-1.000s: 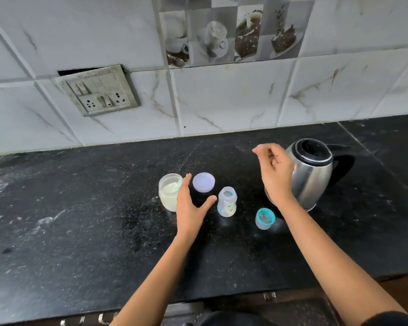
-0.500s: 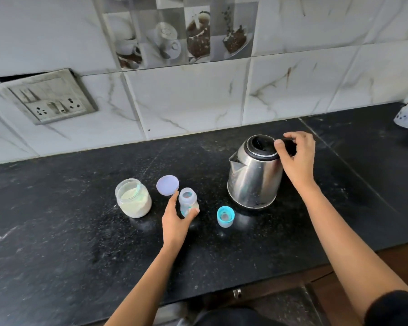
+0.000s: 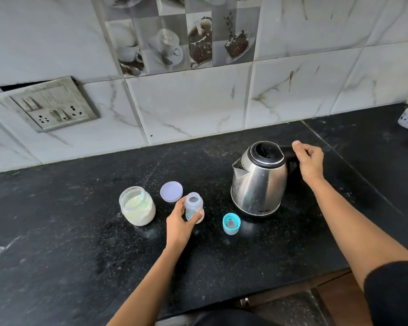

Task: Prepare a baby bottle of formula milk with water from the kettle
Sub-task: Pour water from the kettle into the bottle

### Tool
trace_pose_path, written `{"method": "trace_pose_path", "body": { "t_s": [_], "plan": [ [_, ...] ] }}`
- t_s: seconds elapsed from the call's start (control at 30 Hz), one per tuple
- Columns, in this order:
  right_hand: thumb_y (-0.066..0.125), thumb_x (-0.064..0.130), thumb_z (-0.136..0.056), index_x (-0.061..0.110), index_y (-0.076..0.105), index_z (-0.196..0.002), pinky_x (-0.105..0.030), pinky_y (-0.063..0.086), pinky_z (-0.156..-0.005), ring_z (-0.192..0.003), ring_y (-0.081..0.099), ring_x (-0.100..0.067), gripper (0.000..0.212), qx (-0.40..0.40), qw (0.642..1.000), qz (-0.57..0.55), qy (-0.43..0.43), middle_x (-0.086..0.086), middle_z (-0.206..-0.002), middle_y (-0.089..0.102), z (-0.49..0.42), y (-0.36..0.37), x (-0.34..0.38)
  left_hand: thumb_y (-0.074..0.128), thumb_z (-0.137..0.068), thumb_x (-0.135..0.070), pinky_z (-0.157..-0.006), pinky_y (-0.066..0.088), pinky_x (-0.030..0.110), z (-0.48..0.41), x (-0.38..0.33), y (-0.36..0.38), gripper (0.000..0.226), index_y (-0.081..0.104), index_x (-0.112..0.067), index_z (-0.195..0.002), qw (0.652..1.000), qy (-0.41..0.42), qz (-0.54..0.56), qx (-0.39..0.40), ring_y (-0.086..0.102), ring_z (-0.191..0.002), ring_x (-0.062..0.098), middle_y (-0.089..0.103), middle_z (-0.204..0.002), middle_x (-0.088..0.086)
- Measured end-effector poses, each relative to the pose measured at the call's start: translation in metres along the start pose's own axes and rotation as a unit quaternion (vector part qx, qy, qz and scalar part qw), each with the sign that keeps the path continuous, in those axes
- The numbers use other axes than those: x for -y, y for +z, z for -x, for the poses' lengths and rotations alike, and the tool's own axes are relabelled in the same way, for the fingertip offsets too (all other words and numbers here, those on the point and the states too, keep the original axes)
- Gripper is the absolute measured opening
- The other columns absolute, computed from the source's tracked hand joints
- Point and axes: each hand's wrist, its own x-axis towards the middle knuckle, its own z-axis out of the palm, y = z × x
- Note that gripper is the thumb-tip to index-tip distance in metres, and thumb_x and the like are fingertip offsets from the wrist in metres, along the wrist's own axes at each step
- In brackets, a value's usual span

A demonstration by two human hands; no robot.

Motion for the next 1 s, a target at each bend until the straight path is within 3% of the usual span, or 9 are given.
{"method": "trace_pose_path", "body": {
  "t_s": [0.1,0.2,0.27,0.33,0.43,0.53,0.6,0.83,1.0],
  "plan": [
    [0.055,0.048,-0.085,0.032,0.048,-0.04,-0.028,0.031,-0.062,-0.044,0.025,-0.001,0.048,-0.039,0.999,0.0,-0.009,0.014,-0.039,0.028,0.003,0.004,-0.009,0.079,-0.077,-0.025,-0.082,0.038,0.003,-0.004,0.0,-0.002,0.051,0.051,-0.04,-0.117,1.0,0.01,-0.008,0.009,0.056,-0.103,-0.005,0.061,-0.109,-0.022],
    [0.055,0.048,-0.083,0.022,0.055,-0.047,-0.032,0.031,-0.057,-0.049,0.031,-0.003,0.045,-0.065,0.997,0.012,-0.035,0.011,-0.042,0.034,0.007,0.009,-0.008,0.08,-0.076,-0.026,-0.078,0.037,-0.002,-0.009,0.0,-0.004,0.049,0.053,-0.039,-0.116,1.0,0.016,-0.015,0.016,0.056,-0.101,-0.008,0.062,-0.106,-0.023],
    [0.054,0.045,-0.084,-0.003,0.056,-0.053,-0.038,0.033,-0.053,-0.052,0.035,-0.017,0.057,-0.075,0.995,0.031,-0.065,-0.015,-0.045,0.041,0.007,0.015,-0.005,0.08,-0.076,-0.025,-0.078,0.038,-0.002,-0.012,-0.002,-0.005,0.05,0.054,-0.037,-0.116,0.999,0.018,-0.018,0.018,0.056,-0.1,-0.009,0.062,-0.106,-0.023],
    [0.052,0.043,-0.086,-0.006,0.052,-0.053,-0.041,0.033,-0.05,-0.049,0.034,-0.023,0.06,-0.066,0.992,0.062,-0.093,-0.023,-0.046,0.041,0.007,0.021,0.005,0.08,-0.076,-0.023,-0.077,0.038,-0.002,-0.013,-0.004,-0.006,0.05,0.052,-0.038,-0.114,0.999,0.018,-0.019,0.024,0.055,-0.096,-0.015,0.06,-0.103,-0.028],
    [0.05,0.044,-0.085,0.001,0.052,-0.05,-0.034,0.03,-0.048,-0.044,0.034,-0.029,0.055,-0.043,0.987,0.094,-0.119,-0.016,-0.043,0.036,0.008,0.03,0.023,0.081,-0.075,-0.022,-0.075,0.036,-0.003,-0.014,-0.005,-0.007,0.05,0.052,-0.039,-0.113,0.999,0.02,-0.021,0.03,0.051,-0.093,-0.022,0.058,-0.1,-0.032],
    [0.049,0.046,-0.084,0.014,0.051,-0.05,-0.02,0.025,-0.046,-0.04,0.033,-0.012,0.046,-0.024,0.982,0.105,-0.152,0.003,-0.04,0.033,0.009,0.041,0.04,0.081,-0.075,-0.021,-0.078,0.037,-0.002,-0.015,-0.003,-0.008,0.05,0.053,-0.04,-0.112,0.999,0.026,-0.018,0.03,0.052,-0.096,-0.02,0.059,-0.102,-0.032],
    [0.049,0.047,-0.082,0.015,0.055,-0.051,-0.019,0.026,-0.046,-0.04,0.036,-0.009,0.046,-0.014,0.978,0.117,-0.174,0.011,-0.04,0.034,0.009,0.048,0.049,0.081,-0.075,-0.021,-0.078,0.037,-0.002,-0.016,-0.002,-0.009,0.05,0.053,-0.04,-0.112,0.999,0.027,-0.017,0.032,0.053,-0.096,-0.02,0.059,-0.102,-0.032],
    [0.05,0.047,-0.081,0.009,0.063,-0.053,-0.025,0.029,-0.05,-0.041,0.038,-0.022,0.049,0.021,0.955,0.172,-0.239,0.004,-0.041,0.037,0.001,0.07,0.065,0.081,-0.074,-0.02,-0.081,0.041,0.002,-0.019,-0.001,-0.011,0.051,0.054,-0.044,-0.11,0.998,0.035,-0.007,0.043,0.057,-0.099,-0.013,0.063,-0.104,-0.028],
    [0.049,0.051,-0.078,0.011,0.066,-0.054,-0.026,0.032,-0.051,-0.042,0.041,-0.024,0.05,0.026,0.945,0.209,-0.251,0.001,-0.041,0.041,0.001,0.078,0.069,0.081,-0.073,-0.022,-0.09,0.045,0.014,-0.021,0.004,-0.012,0.052,0.057,-0.038,-0.116,0.998,0.04,-0.007,0.052,0.059,-0.103,-0.006,0.064,-0.111,-0.023]
  ]
}}
